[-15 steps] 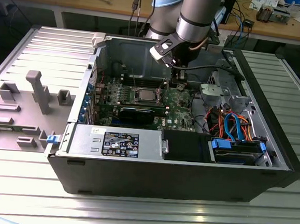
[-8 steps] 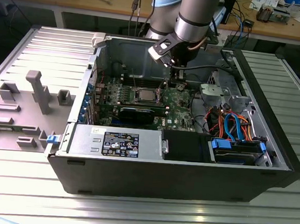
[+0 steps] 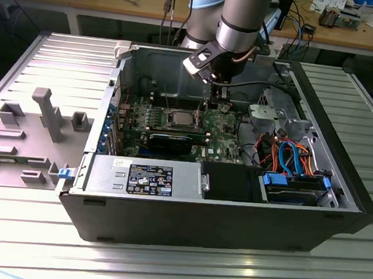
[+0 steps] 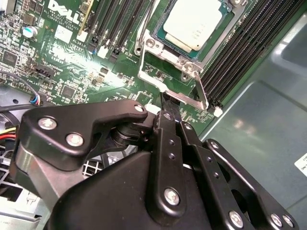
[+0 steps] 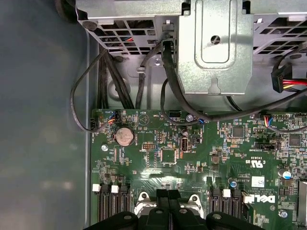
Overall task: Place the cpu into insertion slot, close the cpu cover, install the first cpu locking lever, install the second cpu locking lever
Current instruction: 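Close the cpu cover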
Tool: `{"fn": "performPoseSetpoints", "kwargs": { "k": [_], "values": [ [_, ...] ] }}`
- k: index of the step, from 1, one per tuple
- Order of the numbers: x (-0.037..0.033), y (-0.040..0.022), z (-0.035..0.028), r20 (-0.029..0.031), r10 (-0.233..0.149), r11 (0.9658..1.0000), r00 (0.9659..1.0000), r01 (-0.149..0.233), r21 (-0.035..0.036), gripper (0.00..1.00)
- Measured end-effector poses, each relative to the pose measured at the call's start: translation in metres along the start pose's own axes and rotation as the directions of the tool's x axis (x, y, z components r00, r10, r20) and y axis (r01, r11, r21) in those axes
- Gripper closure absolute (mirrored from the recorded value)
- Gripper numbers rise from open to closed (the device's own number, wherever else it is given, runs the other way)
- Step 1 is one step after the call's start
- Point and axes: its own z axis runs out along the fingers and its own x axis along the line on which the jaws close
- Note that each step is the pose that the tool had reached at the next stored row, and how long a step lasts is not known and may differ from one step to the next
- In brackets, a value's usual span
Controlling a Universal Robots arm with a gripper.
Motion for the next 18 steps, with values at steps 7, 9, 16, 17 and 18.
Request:
{"fn": "performPoseSetpoints", "kwargs": {
  "k": [7,9,16,17,18],
  "values": [
    [0.0001,-0.0051,0.0002,0.0,0.0,1.0,1.0,0.0,0.0,0.89],
    [0.0001,-0.0059,0.0003,0.0,0.0,1.0,1.0,0.0,0.0,0.89],
    [0.0003,-0.0115,0.0005,0.0,0.0,1.0,1.0,0.0,0.0,0.89],
    [0.0003,-0.0125,0.0006,0.0,0.0,1.0,1.0,0.0,0.0,0.89],
    [0.0003,-0.0136,0.0007,0.0,0.0,1.0,1.0,0.0,0.0,0.89]
  ]
}}
